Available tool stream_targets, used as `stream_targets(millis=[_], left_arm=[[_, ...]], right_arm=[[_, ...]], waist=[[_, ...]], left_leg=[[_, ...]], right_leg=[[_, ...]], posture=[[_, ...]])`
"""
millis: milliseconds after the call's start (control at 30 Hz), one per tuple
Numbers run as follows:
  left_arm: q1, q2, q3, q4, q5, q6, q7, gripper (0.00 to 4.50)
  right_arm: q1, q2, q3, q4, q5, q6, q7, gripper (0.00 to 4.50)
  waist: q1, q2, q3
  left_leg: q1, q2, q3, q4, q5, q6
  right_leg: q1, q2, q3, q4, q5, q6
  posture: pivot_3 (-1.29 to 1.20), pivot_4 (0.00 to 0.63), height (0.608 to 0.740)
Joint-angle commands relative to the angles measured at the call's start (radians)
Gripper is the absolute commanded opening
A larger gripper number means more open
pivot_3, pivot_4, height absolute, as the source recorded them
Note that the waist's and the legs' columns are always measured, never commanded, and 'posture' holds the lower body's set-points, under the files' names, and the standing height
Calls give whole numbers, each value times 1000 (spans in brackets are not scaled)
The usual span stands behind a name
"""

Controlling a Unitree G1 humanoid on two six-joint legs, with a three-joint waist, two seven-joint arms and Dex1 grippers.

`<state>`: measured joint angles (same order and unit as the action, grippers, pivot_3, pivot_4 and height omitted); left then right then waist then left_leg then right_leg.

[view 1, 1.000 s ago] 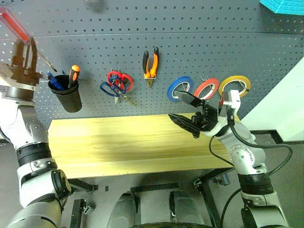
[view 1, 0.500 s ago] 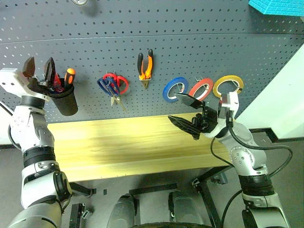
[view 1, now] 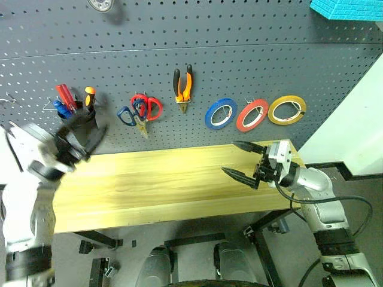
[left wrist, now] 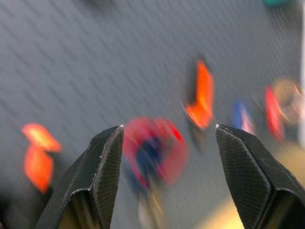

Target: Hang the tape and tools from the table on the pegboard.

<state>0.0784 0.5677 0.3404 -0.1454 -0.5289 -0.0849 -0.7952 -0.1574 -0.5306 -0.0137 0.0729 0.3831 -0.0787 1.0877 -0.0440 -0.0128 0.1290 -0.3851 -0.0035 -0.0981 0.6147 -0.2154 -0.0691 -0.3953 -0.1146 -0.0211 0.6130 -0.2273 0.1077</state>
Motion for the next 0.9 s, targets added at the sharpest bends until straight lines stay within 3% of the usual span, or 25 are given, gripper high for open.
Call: stream_targets(millis=[33, 167, 400, 533, 600, 633, 900], left_arm=[[91, -45, -73, 39, 145, -120, -7, 3186], [154, -130, -116, 245, 255, -297, 15, 3186], [188, -206, -63, 662, 278, -582, 65, 3186], [199, -208, -57, 748, 260, -642, 57, 3186], [186, -207, -56, 774, 263, -671, 65, 3186], [181, -206, -57, 783, 262, -679, 66, 3186], [147, -195, -71, 829, 267, -705, 61, 3186]], right_arm=[[37, -27, -32, 107, -46, -100, 14, 4500], [63, -37, -64, 254, -70, -179, -4, 4500], [94, -76, -126, 515, -107, -310, -25, 4500], [88, -91, -146, 614, -115, -358, -32, 4500], [77, -89, -147, 644, -121, -374, -34, 4500], [73, -88, -147, 654, -124, -381, -34, 4500], [76, -60, -129, 615, -145, -377, -70, 4500]], waist=[[2, 1, -2], [1, 3, -6], [0, 2, -28], [-5, 8, -34], [-12, 27, -48], [-16, 31, -51], [-21, 28, -65]], left_leg=[[1, 0, 1, 0, 0, 0], [4, 0, 8, 0, 0, 0], [7, 0, 12, 0, -1, 2], [8, 1, 13, 2, -4, -1], [4, 10, 12, 2, -5, 1], [-4, 16, 12, 2, -5, 1], [-5, 17, 22, 8, -6, 2]], right_leg=[[1, 0, 1, 0, 0, 0], [2, -2, 5, -2, 0, 1], [2, -3, 7, -2, -1, 2], [4, -2, 7, -6, -1, 2], [7, 3, -3, -29, 1, 1], [9, 3, -14, -41, 1, 1], [18, -4, -16, -43, 3, 3]], posture=[[-41, 45, 740], [-45, 37, 740], [-49, 21, 740], [-45, 16, 740], [-43, 15, 740], [-43, 15, 740], [-42, 16, 740]])
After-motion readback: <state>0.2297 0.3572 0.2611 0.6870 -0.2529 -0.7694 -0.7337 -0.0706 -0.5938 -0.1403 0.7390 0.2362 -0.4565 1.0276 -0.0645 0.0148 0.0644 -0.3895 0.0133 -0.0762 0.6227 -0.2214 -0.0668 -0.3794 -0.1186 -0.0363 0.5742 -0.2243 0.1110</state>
